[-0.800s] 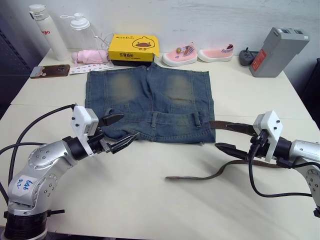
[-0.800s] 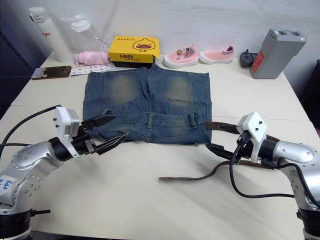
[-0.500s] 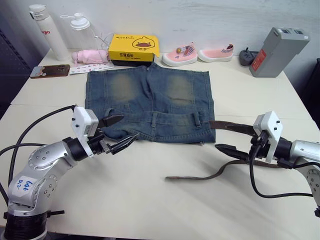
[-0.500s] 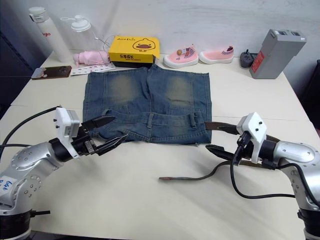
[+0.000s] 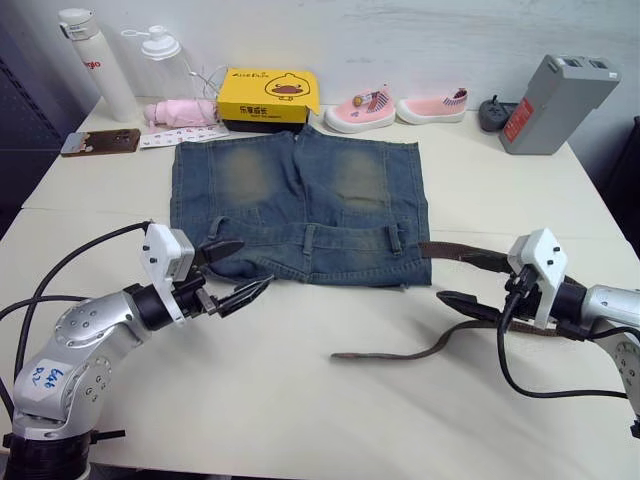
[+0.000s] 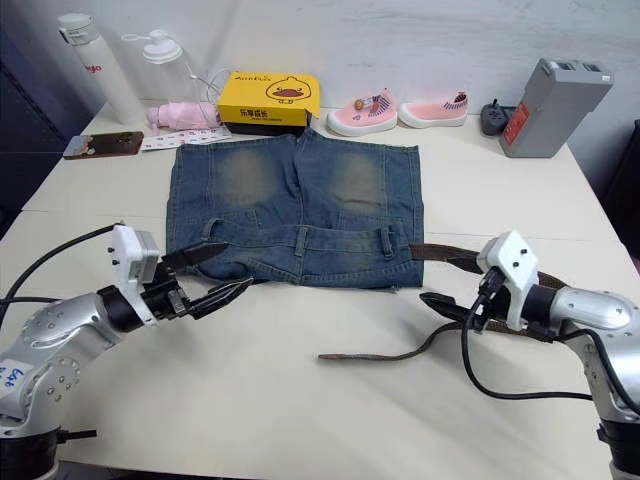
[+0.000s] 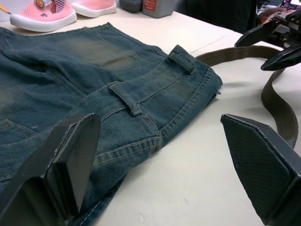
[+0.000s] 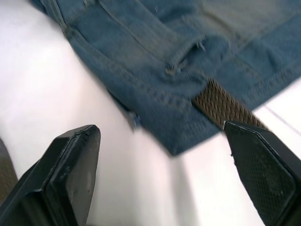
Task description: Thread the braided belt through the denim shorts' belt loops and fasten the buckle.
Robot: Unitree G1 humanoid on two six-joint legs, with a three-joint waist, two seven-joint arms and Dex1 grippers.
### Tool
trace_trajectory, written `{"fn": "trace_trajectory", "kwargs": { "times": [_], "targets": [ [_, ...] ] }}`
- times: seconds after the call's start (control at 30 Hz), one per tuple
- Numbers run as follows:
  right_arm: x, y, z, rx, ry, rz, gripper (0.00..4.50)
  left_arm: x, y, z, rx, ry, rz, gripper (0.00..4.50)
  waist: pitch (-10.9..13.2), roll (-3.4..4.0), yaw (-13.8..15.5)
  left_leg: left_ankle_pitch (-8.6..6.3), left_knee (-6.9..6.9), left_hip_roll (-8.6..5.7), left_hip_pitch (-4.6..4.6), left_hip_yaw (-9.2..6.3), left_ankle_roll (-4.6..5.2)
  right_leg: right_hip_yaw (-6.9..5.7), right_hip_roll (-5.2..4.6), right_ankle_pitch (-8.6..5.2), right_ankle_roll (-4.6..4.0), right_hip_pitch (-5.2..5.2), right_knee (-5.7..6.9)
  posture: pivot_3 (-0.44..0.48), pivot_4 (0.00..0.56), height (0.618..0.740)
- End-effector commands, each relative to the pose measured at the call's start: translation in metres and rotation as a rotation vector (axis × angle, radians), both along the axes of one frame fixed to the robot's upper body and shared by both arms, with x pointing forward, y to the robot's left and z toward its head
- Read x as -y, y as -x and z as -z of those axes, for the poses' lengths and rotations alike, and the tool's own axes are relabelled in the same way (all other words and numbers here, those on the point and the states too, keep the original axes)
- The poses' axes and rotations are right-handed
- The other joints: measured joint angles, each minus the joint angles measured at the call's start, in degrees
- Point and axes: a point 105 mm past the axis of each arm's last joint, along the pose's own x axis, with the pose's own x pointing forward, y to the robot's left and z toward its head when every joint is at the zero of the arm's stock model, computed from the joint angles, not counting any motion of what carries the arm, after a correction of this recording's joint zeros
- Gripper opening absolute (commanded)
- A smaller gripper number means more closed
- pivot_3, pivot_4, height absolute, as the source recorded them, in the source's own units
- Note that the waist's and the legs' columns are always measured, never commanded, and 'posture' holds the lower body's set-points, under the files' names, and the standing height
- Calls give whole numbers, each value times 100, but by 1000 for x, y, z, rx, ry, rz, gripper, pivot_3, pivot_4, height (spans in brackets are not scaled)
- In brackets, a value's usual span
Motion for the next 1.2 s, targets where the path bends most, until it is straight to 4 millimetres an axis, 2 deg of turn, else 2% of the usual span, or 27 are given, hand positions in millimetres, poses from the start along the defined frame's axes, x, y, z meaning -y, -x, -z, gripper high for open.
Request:
{"fn": "trace_trajectory", "kwargs": {
  "times": [0.03, 0.17, 0.27, 0.33, 0.4, 0.6, 0.63, 0.67, 0.7, 0.8, 0.9, 0.97, 1.0, 1.2],
  "targets": [
    [-16, 15, -17, 19, 35, -163, 4447, -3, 6, -6, 26, -20, 27, 4500, 0, 0, -6, 0, 0, 0, 0, 0, 0, 0, 0, 0, 0, 0, 0, 0, 150, 670],
    [-45, 44, -8, -117, 90, -402, 4447, 0, 13, 1, -9, -62, 87, 4500, 0, 1, -9, 0, 0, 1, 1, 1, 0, 0, 1, 0, 0, 0, 0, 0, 150, 670],
    [-56, 56, 16, -189, 179, -495, 4447, 2, 19, 13, -27, -122, 121, 4500, 5, 8, -3, -1, -1, 9, 1, -2, -1, -3, 5, 0, 0, 2, -4, 0, 150, 670],
    [-58, 57, 38, -203, 285, -510, 4447, 4, 21, 14, -28, -123, 129, 4500, 5, 8, 2, -3, 0, 5, 0, -1, -1, -2, 2, 0, 0, 1, -5, 0, 150, 670],
    [-57, 49, 56, -188, 380, -480, 4447, 5, 24, 13, -25, -121, 133, 4500, 5, 8, 1, -3, -1, 3, -1, 0, -1, -1, 0, 0, 0, -1, -4, 0, 150, 670],
    [-71, 35, 84, -172, 342, -416, 4447, 10, 29, 13, -29, -96, 121, 4500, 3, 5, -45, -2, 0, 15, 13, 3, -9, 4, 11, 0, -1, 5, -1, 0, 150, 670],
    [-71, 36, 86, -174, 343, -420, 4061, 10, 30, 13, -30, -94, 120, 4500, 3, 5, -46, -3, 0, 19, 21, 5, -11, 5, 13, 0, -2, 12, 0, 0, 150, 670],
    [-71, 36, 87, -174, 344, -420, 3934, 11, 30, 12, -30, -92, 119, 4500, 3, 5, -45, -5, -1, 26, 38, 11, -15, 10, 19, -1, -6, 22, 2, 0, 150, 670],
    [-71, 36, 88, -173, 344, -420, 3617, 11, 30, 12, -30, -91, 118, 4500, 3, 5, -43, -8, -1, 31, 50, 16, -19, 15, 23, -1, -8, 31, 2, 0, 150, 670],
    [-71, 41, 89, -187, 346, -447, 2350, 10, 30, 12, -31, -86, 115, 4500, 3, 5, -27, -17, -1, 45, 70, 21, -29, 24, 37, -5, -17, 43, 2, 0, 150, 670],
    [-71, 44, 89, -187, 365, -478, 892, 12, 28, 12, -33, -84, 121, 4500, 3, 4, -21, -22, -1, 56, 75, 25, -36, 33, 51, -9, -24, 43, 2, 0, 150, 670],
    [-76, 45, 86, -177, 351, -501, 224, 15, 27, 11, -30, -83, 127, 4500, 2, 4, -19, -26, -1, 65, 78, 28, -43, 38, 68, -9, -31, 43, 2, 0, 150, 670],
    [-81, 46, 79, -169, 315, -511, 65, 18, 26, 9, -24, -72, 137, 4500, 2, 4, -19, -27, -1, 67, 79, 29, -44, 38, 71, -10, -33, 43, 2, 0, 150, 670],
    [-95, 46, 55, -89, 297, -570, 65, 30, 28, 0, -29, -24, 216, 4500, 5, 8, -18, -29, -1, 76, 75, 38, -48, 47, 72, -13, -40, 27, 6, 0, 150, 670]
  ]
}}
